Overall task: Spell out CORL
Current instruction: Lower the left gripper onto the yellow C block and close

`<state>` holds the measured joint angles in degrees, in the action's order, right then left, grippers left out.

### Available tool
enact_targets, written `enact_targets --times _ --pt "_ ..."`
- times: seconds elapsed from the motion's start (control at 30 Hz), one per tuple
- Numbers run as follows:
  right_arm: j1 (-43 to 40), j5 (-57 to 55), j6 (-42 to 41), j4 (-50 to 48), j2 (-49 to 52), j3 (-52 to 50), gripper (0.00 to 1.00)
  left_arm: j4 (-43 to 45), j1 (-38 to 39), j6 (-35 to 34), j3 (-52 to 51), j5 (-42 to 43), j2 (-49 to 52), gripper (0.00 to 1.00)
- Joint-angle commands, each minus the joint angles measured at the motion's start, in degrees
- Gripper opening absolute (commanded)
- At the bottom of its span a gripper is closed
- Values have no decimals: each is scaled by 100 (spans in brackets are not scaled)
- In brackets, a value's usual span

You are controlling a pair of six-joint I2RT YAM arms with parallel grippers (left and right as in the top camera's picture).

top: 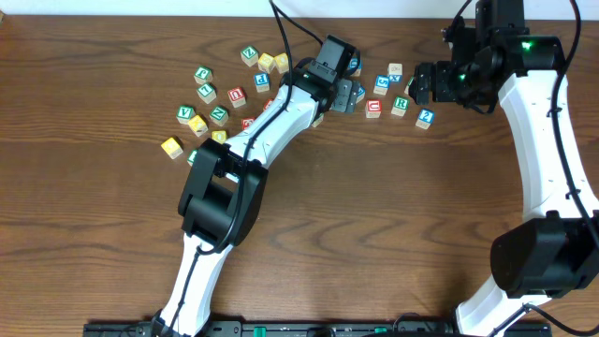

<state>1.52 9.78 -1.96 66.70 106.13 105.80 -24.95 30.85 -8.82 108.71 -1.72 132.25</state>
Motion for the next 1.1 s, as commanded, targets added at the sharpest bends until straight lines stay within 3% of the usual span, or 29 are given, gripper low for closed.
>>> enact_targets --times 0.0,0.07,0.23,0.67,1.07 --pt "-35 -85 -33 24 -7 90 99 192 -35 -11 -105 -245 52 85" --pt "-35 -85 -33 28 -7 90 99 326 -35 -9 -168 -323 52 85" --pt "-35 -85 -33 37 -7 90 99 671 -35 -9 -199 -354 66 73" --pt "-35 -87 -33 66 -7 90 98 772 -33 -11 -199 -415 472 71" --pt "-35 -87 -33 57 -7 90 99 817 -33 -11 -199 -413 501 56"
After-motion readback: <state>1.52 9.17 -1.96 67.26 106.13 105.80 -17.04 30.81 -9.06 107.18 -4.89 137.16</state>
